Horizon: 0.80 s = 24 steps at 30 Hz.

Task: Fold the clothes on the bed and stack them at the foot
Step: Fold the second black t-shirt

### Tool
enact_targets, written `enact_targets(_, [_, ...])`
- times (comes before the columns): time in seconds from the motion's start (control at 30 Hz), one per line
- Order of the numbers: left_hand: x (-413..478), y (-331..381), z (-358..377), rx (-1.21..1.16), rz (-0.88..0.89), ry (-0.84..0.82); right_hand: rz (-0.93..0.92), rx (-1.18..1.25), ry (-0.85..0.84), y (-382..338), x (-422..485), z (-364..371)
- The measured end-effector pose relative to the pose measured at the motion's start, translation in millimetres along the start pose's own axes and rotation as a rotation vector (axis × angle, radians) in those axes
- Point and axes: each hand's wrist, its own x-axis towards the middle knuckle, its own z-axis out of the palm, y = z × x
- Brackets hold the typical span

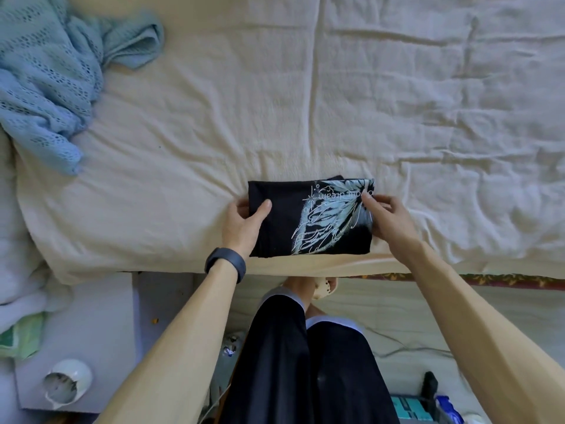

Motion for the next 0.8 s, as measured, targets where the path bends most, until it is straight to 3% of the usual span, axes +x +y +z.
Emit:
enact_targets(0.17, [14.5, -2.4, -14.3, -0.138, -0.137, -0.266, 0.034, 0.092, -0.165, -5.0, 10.0, -4.3])
enact_targets(0.37, [1.8, 9.8, -27.8, -0.189, -0.093, -0.338, -0.005, 0.183, -0.166, -7.4, 0.3, -2.2])
enact_targets(0.53, [-41.7, 67.3, -33.5, -0.132, 0.08, -0.293, -0.142, 0.223, -0.055, -40.3, -53.3, -28.7])
enact_targets(0.7, [-121.2, 184.6, -16.8, -0.098, 0.336, -0.33, -0.422, 0.38, 0.084, -112.6, -147.7, -107.3])
enact_targets(0.8, [-183.2, 257.6, 4.1, -0.104, 0.462, -0.371, -0.542, 0.471, 0.018, -141.5, -215.1, -166.5])
